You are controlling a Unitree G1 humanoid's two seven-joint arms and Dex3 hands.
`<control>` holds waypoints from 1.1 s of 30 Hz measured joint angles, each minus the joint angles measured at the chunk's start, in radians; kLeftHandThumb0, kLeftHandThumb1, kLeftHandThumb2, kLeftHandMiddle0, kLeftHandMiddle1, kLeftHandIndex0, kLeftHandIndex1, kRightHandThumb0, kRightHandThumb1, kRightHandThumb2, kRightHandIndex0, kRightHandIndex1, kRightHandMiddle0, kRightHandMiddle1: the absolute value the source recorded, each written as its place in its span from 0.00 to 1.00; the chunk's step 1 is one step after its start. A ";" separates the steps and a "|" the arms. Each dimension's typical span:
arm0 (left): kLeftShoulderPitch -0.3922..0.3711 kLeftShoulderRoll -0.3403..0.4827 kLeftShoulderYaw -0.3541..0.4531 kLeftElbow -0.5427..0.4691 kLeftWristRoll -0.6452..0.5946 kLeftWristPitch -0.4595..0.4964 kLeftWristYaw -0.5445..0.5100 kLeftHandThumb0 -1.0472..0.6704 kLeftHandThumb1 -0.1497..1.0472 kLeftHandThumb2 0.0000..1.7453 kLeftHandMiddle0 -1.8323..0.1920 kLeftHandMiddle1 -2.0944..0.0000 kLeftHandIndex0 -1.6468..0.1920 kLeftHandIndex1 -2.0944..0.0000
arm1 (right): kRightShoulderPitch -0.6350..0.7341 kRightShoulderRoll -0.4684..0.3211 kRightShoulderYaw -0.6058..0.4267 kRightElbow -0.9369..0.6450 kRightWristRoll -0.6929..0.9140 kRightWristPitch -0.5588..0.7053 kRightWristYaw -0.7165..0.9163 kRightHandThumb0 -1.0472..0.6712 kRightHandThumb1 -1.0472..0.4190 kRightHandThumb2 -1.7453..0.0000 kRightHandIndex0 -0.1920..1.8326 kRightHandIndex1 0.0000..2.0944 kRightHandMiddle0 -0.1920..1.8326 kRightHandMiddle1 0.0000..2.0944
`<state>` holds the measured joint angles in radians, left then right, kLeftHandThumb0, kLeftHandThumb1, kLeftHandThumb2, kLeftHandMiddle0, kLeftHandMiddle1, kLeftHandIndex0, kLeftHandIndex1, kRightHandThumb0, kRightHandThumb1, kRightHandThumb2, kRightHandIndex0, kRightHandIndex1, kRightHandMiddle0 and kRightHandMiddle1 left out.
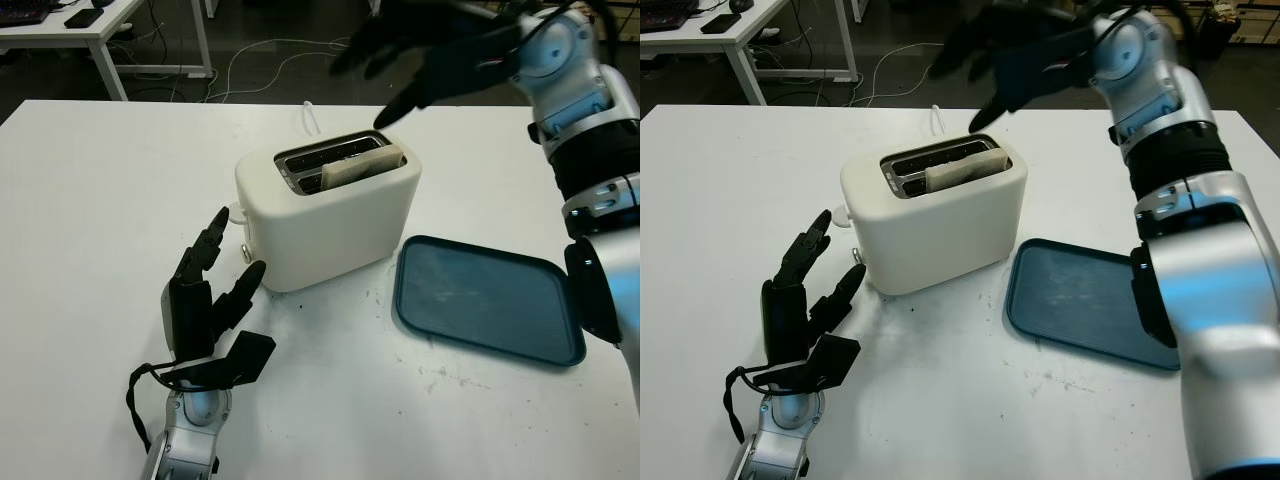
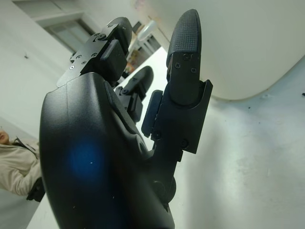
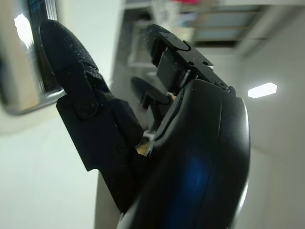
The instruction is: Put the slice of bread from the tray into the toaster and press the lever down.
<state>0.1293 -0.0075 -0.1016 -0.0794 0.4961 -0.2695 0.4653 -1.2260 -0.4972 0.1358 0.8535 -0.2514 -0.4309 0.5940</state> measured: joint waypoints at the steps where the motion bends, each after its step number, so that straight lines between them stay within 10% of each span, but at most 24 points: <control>1: 0.000 0.000 0.000 0.000 0.001 0.000 0.000 0.28 0.89 0.13 0.70 0.77 0.63 1.00 | 0.050 -0.001 -0.029 -0.051 0.030 0.001 -0.017 0.23 0.22 0.99 0.44 0.31 0.49 0.05; 16: 0.001 -0.001 0.001 -0.002 -0.002 0.001 -0.007 0.27 0.89 0.13 0.71 0.78 0.64 1.00 | 0.988 0.118 -0.263 -0.749 0.436 0.219 -0.103 0.38 0.14 1.00 0.46 0.25 0.48 0.01; 33: 0.001 0.028 0.024 -0.016 -0.005 0.000 -0.026 0.27 0.89 0.12 0.70 0.77 0.63 0.99 | 1.318 0.442 -0.237 -0.937 0.570 0.324 -0.326 0.37 0.10 1.00 0.49 0.07 0.49 0.00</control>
<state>0.1302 0.0202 -0.0781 -0.0958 0.4913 -0.2692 0.4394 0.0916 -0.0549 -0.1009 -0.0834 0.3190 -0.1072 0.2680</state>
